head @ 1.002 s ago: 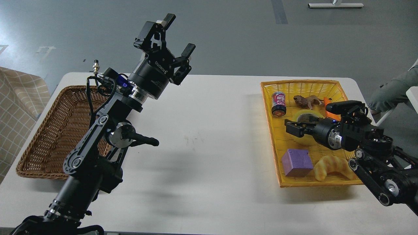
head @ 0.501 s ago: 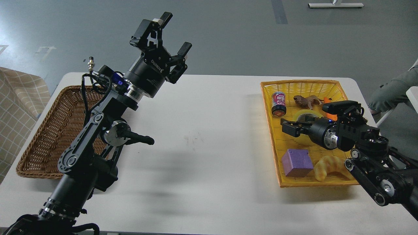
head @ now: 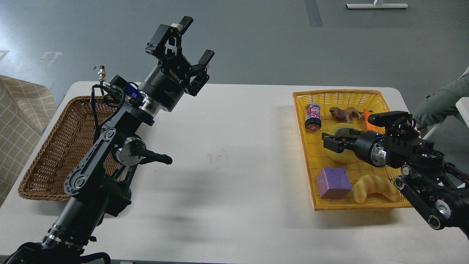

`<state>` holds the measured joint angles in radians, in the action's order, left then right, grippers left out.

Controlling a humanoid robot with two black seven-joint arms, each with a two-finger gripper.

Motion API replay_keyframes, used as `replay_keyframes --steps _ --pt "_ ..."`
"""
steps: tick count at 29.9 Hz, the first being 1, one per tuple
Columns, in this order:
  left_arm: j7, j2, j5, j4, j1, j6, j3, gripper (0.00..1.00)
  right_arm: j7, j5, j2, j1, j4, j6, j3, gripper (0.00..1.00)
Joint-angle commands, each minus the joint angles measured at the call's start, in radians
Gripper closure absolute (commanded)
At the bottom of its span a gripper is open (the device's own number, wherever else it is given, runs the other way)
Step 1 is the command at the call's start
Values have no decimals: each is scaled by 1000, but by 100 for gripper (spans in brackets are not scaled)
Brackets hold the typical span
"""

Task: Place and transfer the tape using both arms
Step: 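Close the right gripper on the clear tape roll's rim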

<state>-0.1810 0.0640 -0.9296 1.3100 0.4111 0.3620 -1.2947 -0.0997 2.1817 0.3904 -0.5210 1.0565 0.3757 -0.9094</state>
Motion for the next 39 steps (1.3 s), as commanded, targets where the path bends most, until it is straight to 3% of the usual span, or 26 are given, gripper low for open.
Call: replay_keyframes --steps 1,19,25,39 --pt "0 -1 0 0 0 0 0 1 -3 0 10 6 0 0 1 5" --pt "0 0 -8 -1 -3 0 2 1 -5 0 7 -2 30 2 38 4" --pt "0 -4 -8 -1 -3 0 -1 1 -3 0 10 -16 31 61 37 7" --pt "0 -7 -8 -1 -6 0 -5 1 6 0 8 -11 19 78 38 27"
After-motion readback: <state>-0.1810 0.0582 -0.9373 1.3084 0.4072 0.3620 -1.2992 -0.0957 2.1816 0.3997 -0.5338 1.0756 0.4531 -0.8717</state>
